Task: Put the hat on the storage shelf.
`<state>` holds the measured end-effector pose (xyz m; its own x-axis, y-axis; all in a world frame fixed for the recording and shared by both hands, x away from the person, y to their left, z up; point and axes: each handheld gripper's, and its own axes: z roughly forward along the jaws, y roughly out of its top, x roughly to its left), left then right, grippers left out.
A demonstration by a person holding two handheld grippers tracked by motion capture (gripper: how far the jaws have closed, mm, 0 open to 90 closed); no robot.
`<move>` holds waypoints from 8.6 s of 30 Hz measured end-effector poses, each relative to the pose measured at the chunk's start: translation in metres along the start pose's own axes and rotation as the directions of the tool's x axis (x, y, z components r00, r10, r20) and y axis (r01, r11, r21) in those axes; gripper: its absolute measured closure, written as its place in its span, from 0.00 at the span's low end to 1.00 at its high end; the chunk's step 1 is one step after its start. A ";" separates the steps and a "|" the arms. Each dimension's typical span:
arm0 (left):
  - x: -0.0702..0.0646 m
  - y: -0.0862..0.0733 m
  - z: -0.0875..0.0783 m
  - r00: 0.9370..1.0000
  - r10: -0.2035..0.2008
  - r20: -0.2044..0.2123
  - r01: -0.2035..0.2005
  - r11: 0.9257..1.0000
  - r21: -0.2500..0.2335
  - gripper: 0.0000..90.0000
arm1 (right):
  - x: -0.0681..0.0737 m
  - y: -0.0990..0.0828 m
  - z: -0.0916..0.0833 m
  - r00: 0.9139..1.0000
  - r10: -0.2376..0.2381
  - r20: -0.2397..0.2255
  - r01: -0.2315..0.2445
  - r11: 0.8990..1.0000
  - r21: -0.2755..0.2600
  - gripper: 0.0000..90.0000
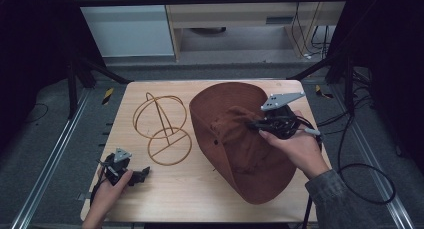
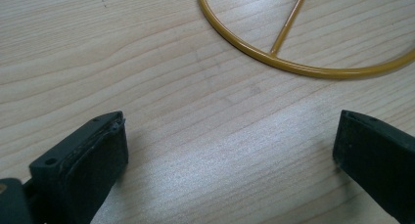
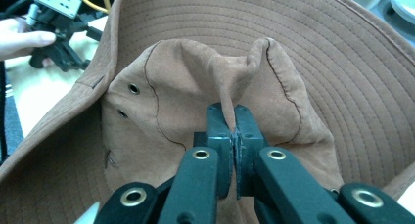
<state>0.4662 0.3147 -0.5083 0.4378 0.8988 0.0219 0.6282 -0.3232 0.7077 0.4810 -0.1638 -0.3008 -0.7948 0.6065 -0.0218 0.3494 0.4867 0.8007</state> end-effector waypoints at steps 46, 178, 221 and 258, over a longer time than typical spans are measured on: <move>0.000 0.000 0.000 1.000 0.001 -0.001 -0.001 1.000 0.000 0.00 | 0.019 0.047 -0.012 0.999 -0.047 0.011 0.048 0.993 -0.111 0.99; 0.000 0.000 0.000 1.000 -0.001 -0.001 0.001 1.000 -0.003 0.00 | 0.079 0.209 0.142 0.985 -0.152 -0.086 0.146 0.986 -0.076 0.99; 0.000 0.000 0.000 1.000 0.000 0.000 0.000 1.000 -0.003 0.00 | 0.078 0.198 0.155 0.989 -0.106 -0.100 0.101 0.994 -0.050 0.73; 0.000 0.000 0.000 1.000 -0.002 -0.002 0.001 1.000 -0.007 0.00 | 0.042 0.124 0.064 0.999 -0.011 0.053 0.018 0.992 -0.128 0.09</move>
<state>0.4666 0.3144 -0.5085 0.4353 0.9000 0.0225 0.6243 -0.3198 0.7127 0.5231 -0.0379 -0.2407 -0.7711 0.6336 -0.0624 0.2690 0.4131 0.8700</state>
